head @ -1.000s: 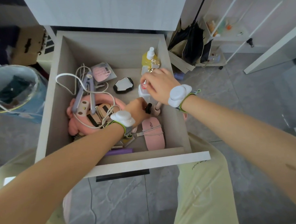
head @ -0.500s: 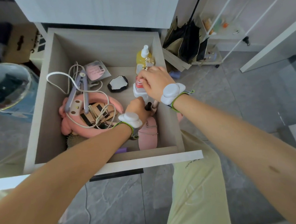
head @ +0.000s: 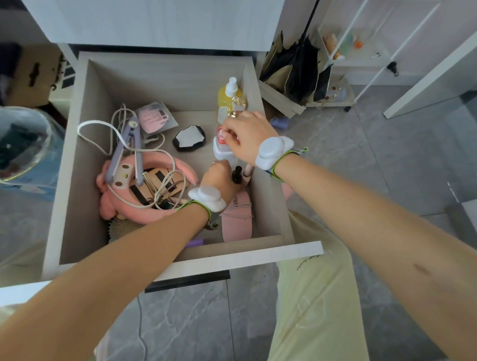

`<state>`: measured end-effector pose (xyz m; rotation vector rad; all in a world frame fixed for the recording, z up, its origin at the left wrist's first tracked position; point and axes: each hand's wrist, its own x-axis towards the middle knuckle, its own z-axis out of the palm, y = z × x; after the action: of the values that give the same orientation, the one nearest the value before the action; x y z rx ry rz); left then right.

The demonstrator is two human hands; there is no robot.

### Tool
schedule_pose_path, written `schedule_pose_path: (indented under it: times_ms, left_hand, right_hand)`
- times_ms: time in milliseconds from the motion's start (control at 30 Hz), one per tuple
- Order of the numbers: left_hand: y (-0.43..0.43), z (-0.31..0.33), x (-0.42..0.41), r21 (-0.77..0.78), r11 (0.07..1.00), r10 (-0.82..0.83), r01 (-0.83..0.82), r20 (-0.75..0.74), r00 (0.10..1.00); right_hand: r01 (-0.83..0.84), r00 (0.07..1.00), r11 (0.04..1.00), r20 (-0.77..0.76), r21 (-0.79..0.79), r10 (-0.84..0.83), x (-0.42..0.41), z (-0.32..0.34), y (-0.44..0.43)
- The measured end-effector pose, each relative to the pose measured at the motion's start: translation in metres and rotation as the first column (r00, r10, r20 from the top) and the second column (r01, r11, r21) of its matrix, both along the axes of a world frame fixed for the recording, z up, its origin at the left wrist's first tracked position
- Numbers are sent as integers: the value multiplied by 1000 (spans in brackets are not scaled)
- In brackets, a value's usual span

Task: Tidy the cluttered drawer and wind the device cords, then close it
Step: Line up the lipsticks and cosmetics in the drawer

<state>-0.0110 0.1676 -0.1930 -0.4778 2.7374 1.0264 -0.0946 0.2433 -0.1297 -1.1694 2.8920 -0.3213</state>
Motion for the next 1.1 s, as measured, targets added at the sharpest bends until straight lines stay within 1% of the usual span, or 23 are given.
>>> schedule_pose_path:
  times_ms: [100,333,400,467,533,667,767,800,967,1100]
  left_hand:
    - [-3,-1,2,48,999,11,-12,11,1000]
    - [-8,-3,-1,48,998,-33,30,62,998]
    - [-11,0,1,39,996,-88,83,126,988]
    - [-16,2,1,-24,984,-168,176,205,964]
    - [-20,4,1,-51,971,-213,235,268,939]
    - [-28,1,2,-7,975,-206,221,339,918]
    - [-27,2,4,70,972,-233,225,446,864]
    - [-26,2,4,83,968,-248,237,461,852]
    - [-21,-2,6,99,966,-257,239,452,854]
    - [-20,-4,8,96,957,-287,273,418,862]
  right_hand:
    - [-1,1000,1000,0,-2,1,1,1,0]
    - [2,1000,1000,7,8,-2,1,3,-1]
    - [5,1000,1000,14,8,-5,2,3,-1]
    - [3,1000,1000,23,8,-4,2,3,-2]
    - [3,1000,1000,25,5,-3,2,2,-2]
    - [2,1000,1000,25,6,-2,3,3,-1]
    - [-3,1000,1000,16,19,2,3,4,-2]
    - [-4,1000,1000,13,21,4,3,4,-1]
    - [-8,1000,1000,17,23,8,2,3,-2]
    - [2,1000,1000,13,10,-2,3,2,-2]
